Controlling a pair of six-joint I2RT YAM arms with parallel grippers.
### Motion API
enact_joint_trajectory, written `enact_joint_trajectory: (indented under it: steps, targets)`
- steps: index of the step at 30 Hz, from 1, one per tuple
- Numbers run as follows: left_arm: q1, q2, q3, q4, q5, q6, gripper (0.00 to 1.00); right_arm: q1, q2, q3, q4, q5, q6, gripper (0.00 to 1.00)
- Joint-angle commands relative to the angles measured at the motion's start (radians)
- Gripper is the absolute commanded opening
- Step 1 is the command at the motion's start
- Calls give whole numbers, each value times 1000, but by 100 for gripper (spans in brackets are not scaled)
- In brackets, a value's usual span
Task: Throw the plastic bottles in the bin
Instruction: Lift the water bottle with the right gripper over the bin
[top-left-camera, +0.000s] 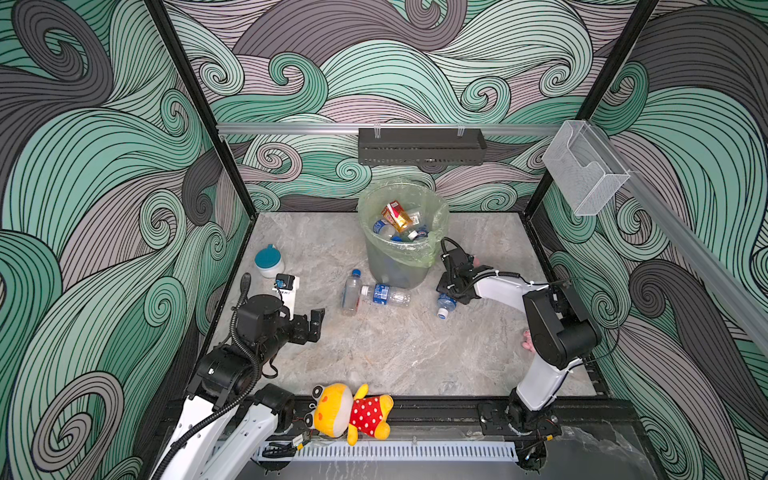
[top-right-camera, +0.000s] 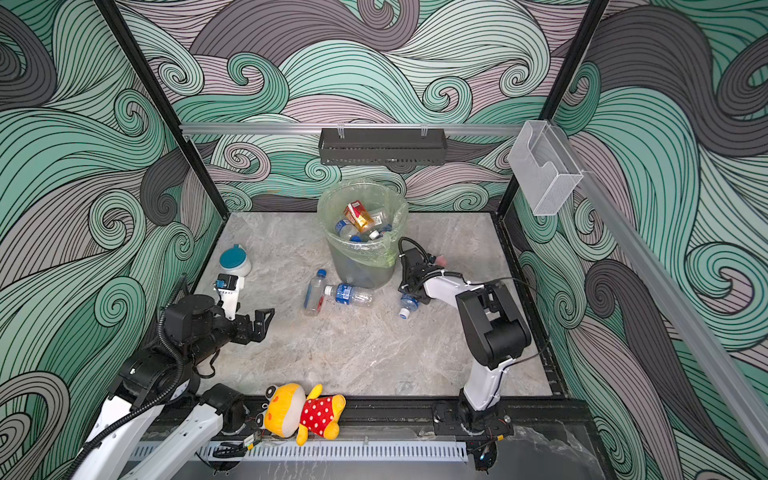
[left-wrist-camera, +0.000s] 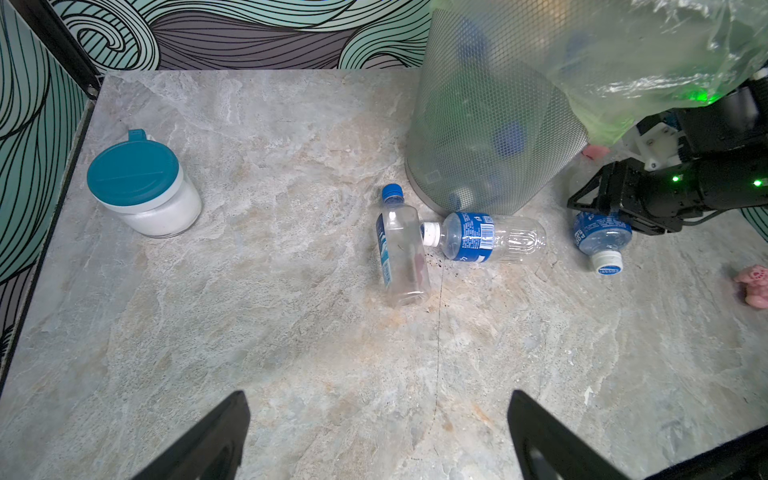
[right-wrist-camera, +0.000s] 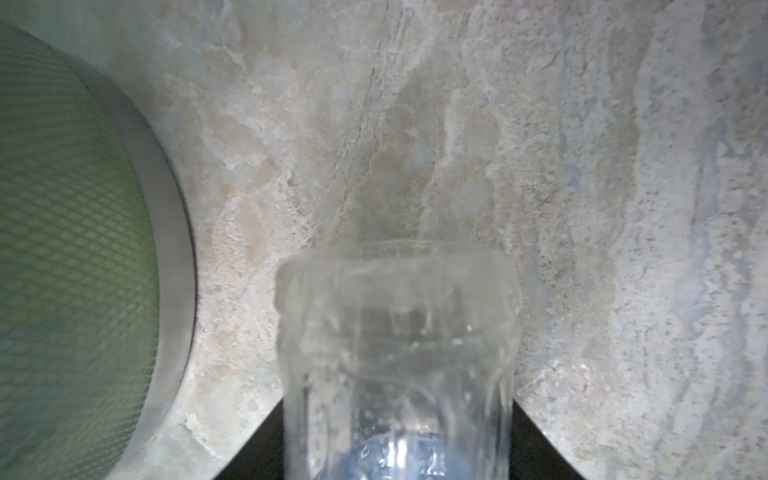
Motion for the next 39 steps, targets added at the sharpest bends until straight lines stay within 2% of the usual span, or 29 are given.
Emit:
enact_joint_trajectory:
  steps: [1, 13, 19, 28, 35, 39]
  targets:
    - [6, 9, 29, -3, 8, 10, 99, -6, -38, -3, -72, 42, -70, 59]
    - [6, 12, 18, 9, -15, 9, 99, -7, -236, -27, -106, -7, -283, 52]
    - [7, 21, 4, 6, -176, -46, 99, -6, -363, -17, -185, -59, -346, 51]
    - [6, 43, -6, 63, -164, -56, 99, -6, -556, 28, -334, -155, -368, 50]
    - [8, 72, 2, 87, -152, -59, 99, -6, -709, 19, -372, -237, -386, 51]
    - [8, 91, 4, 104, -137, -48, 99, -6, -812, 7, -382, -234, -390, 50]
